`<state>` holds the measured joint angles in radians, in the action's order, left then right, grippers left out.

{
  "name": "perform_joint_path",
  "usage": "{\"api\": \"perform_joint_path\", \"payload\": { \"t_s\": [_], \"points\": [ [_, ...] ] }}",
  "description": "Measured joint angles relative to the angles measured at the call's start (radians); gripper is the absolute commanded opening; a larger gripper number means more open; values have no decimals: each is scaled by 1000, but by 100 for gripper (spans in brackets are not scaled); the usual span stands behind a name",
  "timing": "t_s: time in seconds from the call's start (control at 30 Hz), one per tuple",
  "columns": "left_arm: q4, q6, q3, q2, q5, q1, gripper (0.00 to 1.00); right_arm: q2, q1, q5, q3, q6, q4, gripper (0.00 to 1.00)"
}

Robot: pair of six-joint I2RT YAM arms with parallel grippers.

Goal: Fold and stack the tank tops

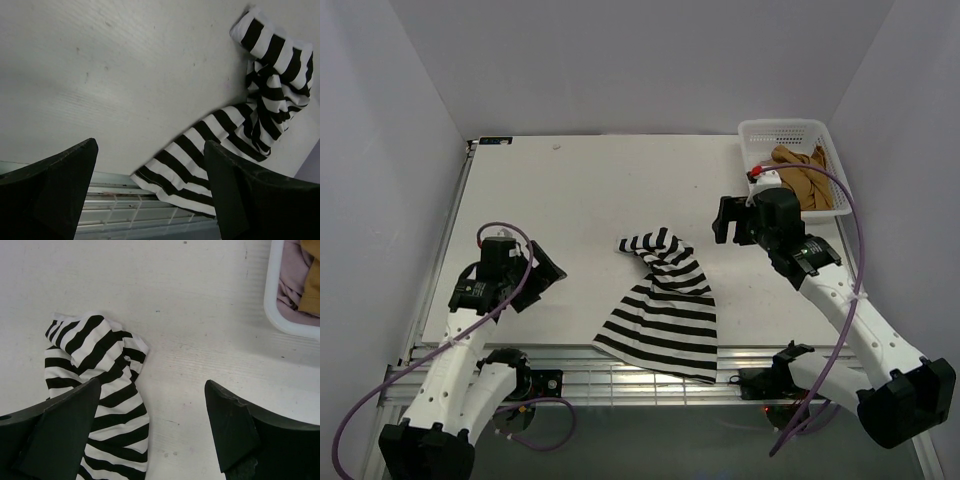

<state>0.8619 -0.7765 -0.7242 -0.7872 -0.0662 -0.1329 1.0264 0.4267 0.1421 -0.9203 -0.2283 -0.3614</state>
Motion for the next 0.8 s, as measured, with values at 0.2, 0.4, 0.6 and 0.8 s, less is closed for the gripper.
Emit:
{"api": "perform_joint_path", "payload": {
  "t_s": [0.2, 0.4, 0.6, 0.8],
  "points": [
    [-55, -61, 200, 68, -216, -59, 98, 104, 22, -114, -21, 37, 5, 90],
    [-93, -133, 249, 34, -256, -274, 98, 362, 213, -143, -262, 140, -13, 90],
    [-131, -167, 247, -155, -224, -460, 96, 618, 340, -159, -515, 241, -34, 90],
    [-145, -181, 235, -292, -180, -547, 88, 868, 392, -175, -697, 281, -101, 90]
  ]
}}
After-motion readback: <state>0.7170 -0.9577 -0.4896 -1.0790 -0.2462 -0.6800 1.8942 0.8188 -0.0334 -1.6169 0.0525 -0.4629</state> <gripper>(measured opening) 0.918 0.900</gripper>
